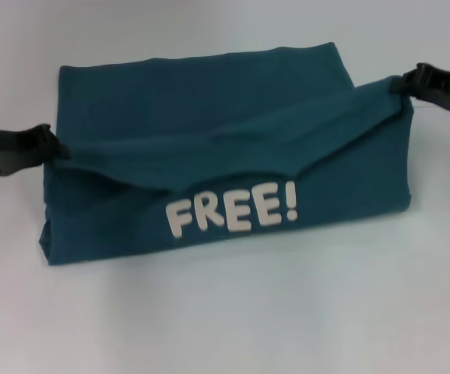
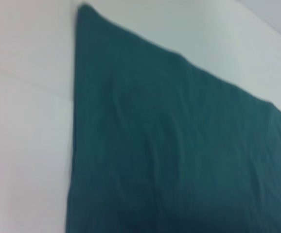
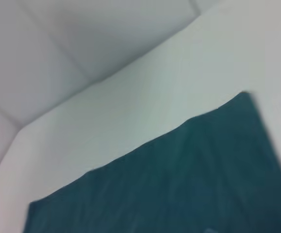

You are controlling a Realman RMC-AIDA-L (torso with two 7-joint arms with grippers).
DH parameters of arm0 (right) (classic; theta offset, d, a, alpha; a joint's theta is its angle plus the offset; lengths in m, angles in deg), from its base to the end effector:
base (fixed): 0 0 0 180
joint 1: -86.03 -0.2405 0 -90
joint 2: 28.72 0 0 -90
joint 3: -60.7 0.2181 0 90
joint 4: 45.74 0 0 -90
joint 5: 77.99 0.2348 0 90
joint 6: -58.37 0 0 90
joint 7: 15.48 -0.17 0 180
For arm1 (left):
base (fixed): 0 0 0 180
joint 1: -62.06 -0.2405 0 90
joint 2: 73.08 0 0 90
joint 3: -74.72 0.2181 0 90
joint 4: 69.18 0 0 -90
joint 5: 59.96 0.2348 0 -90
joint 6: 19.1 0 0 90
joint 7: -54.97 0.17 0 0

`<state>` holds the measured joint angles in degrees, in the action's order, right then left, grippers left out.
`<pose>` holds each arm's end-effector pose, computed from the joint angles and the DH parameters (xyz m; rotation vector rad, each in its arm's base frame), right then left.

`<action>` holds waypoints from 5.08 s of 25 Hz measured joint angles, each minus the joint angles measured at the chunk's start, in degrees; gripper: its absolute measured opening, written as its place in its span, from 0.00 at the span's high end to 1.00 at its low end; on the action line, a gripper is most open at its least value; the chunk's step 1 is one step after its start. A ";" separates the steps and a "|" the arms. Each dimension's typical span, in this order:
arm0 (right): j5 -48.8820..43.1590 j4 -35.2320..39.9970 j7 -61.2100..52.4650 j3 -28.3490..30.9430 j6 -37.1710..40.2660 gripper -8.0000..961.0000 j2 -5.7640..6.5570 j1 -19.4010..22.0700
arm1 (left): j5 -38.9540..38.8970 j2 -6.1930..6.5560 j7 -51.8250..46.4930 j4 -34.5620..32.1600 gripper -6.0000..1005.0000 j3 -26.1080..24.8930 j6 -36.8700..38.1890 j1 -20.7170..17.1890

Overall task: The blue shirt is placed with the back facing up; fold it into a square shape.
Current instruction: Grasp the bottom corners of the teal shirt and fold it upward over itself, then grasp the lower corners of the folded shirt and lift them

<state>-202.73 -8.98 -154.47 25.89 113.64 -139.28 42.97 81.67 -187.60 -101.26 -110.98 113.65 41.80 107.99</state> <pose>0.2583 0.4756 0.0960 -1.8055 1.5365 0.6761 -0.2403 0.4641 0.0552 -1.8447 -1.7118 -0.4140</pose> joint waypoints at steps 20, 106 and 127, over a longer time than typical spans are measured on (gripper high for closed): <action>-0.15 -10.22 5.92 -8.77 -23.21 0.92 -2.50 -5.36 | 0.87 -3.45 2.01 6.13 0.96 9.47 -21.05 2.00; 10.13 -3.28 16.55 6.31 26.22 0.17 -1.16 18.16 | -22.80 -5.51 15.78 5.54 0.34 0.78 -2.33 -15.86; 9.50 -3.28 16.40 7.32 27.56 0.17 -0.76 17.65 | -21.31 -5.43 15.18 3.66 0.89 0.84 -1.76 -16.28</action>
<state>-193.23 -12.25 -138.07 33.21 141.20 -140.04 60.62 60.36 -193.03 -86.08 -107.32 114.49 40.03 91.71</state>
